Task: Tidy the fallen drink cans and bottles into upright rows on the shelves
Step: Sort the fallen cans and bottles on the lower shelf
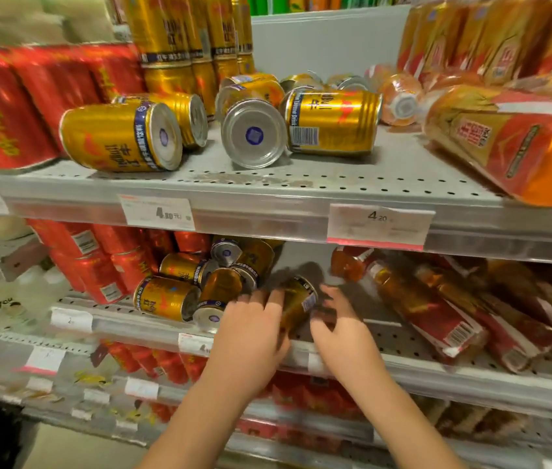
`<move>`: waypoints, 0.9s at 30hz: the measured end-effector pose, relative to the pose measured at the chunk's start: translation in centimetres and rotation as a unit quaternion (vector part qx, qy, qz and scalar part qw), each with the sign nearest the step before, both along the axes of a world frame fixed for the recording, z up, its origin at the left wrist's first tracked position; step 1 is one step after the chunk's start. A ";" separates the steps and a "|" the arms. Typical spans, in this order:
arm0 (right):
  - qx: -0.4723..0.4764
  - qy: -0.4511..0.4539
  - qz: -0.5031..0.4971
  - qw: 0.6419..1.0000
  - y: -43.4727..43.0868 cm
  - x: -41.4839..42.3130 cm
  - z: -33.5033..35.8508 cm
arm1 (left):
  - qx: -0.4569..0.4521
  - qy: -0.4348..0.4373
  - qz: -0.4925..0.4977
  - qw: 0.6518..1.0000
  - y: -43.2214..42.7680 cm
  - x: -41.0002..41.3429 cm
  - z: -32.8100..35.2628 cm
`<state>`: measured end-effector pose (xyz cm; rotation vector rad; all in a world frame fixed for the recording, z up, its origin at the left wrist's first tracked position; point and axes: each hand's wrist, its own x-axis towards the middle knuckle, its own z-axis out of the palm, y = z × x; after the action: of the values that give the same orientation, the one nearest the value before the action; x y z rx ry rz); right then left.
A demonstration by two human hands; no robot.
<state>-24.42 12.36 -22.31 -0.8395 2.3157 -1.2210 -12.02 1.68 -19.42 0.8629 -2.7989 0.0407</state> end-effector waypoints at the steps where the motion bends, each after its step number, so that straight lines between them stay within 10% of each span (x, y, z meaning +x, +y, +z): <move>1: 0.000 0.000 -0.001 1.000 -0.6 0.5 -0.1 | -0.012 -0.008 -0.009 1.000 -0.4 0.3 0.1; 27: 0.049 0.062 0.008 0.997 -1.8 2.4 0.0 | 0.057 0.151 -0.065 0.985 -4.1 4.7 -0.6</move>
<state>-22.03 10.58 -22.26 -0.9219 2.4400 -1.0664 -7.30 -2.37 -20.07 0.6443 -2.5813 -0.2535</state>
